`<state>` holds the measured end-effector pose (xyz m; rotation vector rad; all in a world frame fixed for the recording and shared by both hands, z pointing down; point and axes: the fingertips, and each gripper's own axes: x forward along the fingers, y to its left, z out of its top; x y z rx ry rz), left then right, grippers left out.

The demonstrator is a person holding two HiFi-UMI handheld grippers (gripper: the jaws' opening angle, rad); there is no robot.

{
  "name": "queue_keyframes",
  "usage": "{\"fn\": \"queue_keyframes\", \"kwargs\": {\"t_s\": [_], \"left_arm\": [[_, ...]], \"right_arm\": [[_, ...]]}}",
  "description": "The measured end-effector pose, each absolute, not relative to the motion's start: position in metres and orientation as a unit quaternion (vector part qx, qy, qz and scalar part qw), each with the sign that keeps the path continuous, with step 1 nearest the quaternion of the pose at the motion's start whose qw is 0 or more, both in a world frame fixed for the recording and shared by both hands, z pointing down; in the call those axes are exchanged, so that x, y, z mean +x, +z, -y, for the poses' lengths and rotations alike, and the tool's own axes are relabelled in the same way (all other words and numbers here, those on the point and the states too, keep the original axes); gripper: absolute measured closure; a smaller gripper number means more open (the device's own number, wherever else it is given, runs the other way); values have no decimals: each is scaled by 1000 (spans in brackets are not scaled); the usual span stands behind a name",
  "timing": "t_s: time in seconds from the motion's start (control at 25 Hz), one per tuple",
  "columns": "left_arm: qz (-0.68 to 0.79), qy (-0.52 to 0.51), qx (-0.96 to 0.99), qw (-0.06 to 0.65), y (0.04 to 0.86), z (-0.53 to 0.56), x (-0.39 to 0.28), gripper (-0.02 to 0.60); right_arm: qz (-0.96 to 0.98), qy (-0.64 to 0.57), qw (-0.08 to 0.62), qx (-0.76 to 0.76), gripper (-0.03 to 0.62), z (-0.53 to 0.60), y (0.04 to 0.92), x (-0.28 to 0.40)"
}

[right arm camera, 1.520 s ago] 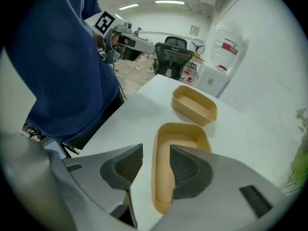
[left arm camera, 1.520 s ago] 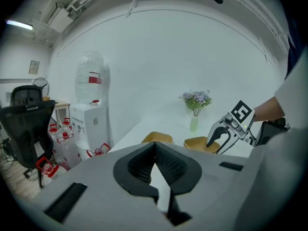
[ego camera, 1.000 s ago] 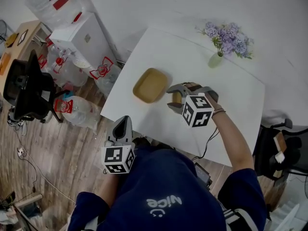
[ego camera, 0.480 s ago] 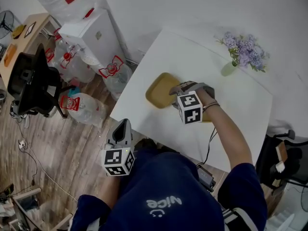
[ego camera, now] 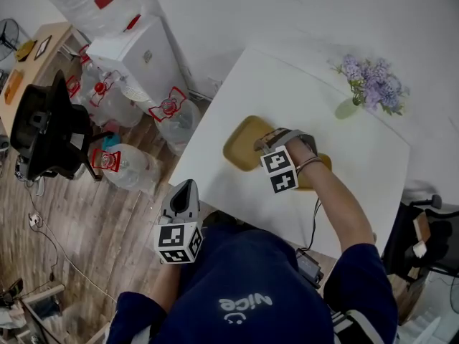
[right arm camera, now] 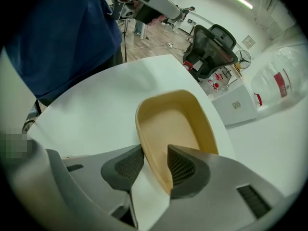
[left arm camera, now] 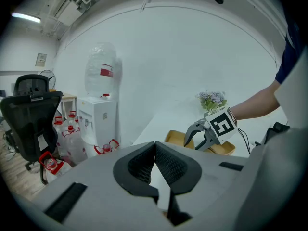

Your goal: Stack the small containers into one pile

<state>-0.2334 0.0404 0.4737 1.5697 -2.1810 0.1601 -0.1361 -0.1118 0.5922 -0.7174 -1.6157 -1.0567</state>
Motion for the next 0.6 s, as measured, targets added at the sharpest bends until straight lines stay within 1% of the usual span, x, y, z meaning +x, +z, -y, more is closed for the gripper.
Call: {"fn": "queue_keyframes", "kwargs": {"t_s": [0.04, 0.08, 0.12, 0.2, 0.44, 0.6], "left_arm": [[790, 57, 568, 224, 475, -39, -236, 563], [789, 56, 569, 226, 476, -38, -238, 563], [788, 55, 570, 227, 477, -37, -240, 563], [785, 55, 573, 228, 478, -34, -241, 563], [773, 59, 591, 225, 479, -22, -236, 563], [766, 56, 600, 223, 479, -15, -232, 563]], "right_arm": [[671, -447, 510, -299, 425, 112, 592, -138], [670, -452, 507, -299, 456, 112, 593, -139], [668, -457, 505, -300, 510, 111, 594, -140], [665, -461, 504, -301, 531, 110, 596, -141], [679, -461, 493, -290, 537, 106, 584, -150], [702, -461, 481, -252, 537, 112, 562, -156]]}}
